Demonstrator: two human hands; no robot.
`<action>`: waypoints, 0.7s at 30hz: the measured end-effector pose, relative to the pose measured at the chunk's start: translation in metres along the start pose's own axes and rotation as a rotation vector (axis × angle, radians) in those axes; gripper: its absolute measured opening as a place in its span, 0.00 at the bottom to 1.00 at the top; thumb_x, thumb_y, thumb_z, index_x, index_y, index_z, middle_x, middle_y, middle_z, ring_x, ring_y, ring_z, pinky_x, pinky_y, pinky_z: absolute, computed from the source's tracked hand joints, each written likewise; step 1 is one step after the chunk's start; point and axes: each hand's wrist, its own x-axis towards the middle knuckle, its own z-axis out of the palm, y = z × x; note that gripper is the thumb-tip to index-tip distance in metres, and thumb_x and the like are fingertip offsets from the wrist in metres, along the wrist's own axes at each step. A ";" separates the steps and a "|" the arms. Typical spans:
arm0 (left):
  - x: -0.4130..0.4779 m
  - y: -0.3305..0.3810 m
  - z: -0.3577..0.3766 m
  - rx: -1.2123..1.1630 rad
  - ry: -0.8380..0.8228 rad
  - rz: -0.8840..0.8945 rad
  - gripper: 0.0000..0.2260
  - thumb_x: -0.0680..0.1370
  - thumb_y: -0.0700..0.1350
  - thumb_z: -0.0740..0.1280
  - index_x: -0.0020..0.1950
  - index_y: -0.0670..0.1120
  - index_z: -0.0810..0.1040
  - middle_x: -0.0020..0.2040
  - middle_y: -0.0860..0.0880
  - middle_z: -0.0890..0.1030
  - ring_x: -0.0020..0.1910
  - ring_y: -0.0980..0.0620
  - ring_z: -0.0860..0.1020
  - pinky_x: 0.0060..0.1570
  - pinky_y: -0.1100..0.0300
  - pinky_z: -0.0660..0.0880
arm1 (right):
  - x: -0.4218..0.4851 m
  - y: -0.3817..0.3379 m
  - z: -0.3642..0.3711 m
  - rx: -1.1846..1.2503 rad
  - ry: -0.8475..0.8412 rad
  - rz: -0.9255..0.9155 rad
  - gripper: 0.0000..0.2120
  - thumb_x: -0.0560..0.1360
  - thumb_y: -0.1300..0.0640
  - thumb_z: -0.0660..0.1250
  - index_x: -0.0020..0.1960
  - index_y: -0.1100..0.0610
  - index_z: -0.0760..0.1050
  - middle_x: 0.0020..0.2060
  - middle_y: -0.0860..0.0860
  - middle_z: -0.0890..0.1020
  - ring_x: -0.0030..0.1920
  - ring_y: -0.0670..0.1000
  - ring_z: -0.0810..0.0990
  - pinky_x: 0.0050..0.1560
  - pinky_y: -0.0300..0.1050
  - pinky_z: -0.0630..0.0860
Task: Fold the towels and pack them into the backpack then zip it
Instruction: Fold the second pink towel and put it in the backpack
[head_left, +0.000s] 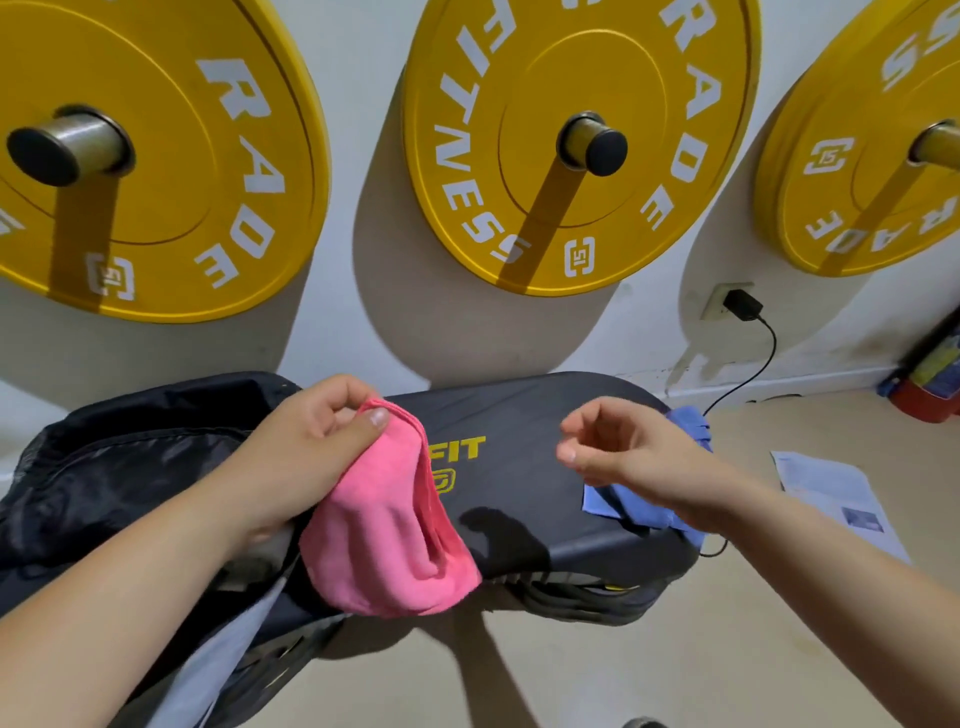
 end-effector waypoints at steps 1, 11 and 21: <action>-0.003 0.004 0.005 0.006 -0.039 0.005 0.03 0.79 0.47 0.69 0.46 0.49 0.80 0.42 0.33 0.82 0.40 0.49 0.75 0.44 0.54 0.69 | 0.000 0.001 0.012 -0.082 -0.042 -0.012 0.13 0.74 0.60 0.76 0.56 0.59 0.78 0.48 0.52 0.85 0.47 0.48 0.84 0.53 0.42 0.80; -0.016 0.023 0.022 -0.239 -0.164 0.061 0.03 0.78 0.45 0.67 0.47 0.48 0.79 0.41 0.43 0.82 0.41 0.48 0.78 0.42 0.55 0.74 | 0.012 -0.021 0.076 -0.207 -0.310 -0.185 0.16 0.72 0.56 0.77 0.59 0.48 0.80 0.54 0.45 0.85 0.58 0.44 0.82 0.63 0.57 0.77; -0.004 0.022 0.025 -0.352 -0.032 0.019 0.05 0.79 0.44 0.66 0.49 0.44 0.79 0.43 0.41 0.84 0.42 0.49 0.81 0.44 0.55 0.75 | 0.011 -0.015 0.082 -0.331 -0.147 -0.211 0.13 0.69 0.64 0.68 0.45 0.46 0.75 0.37 0.40 0.80 0.36 0.41 0.76 0.40 0.42 0.76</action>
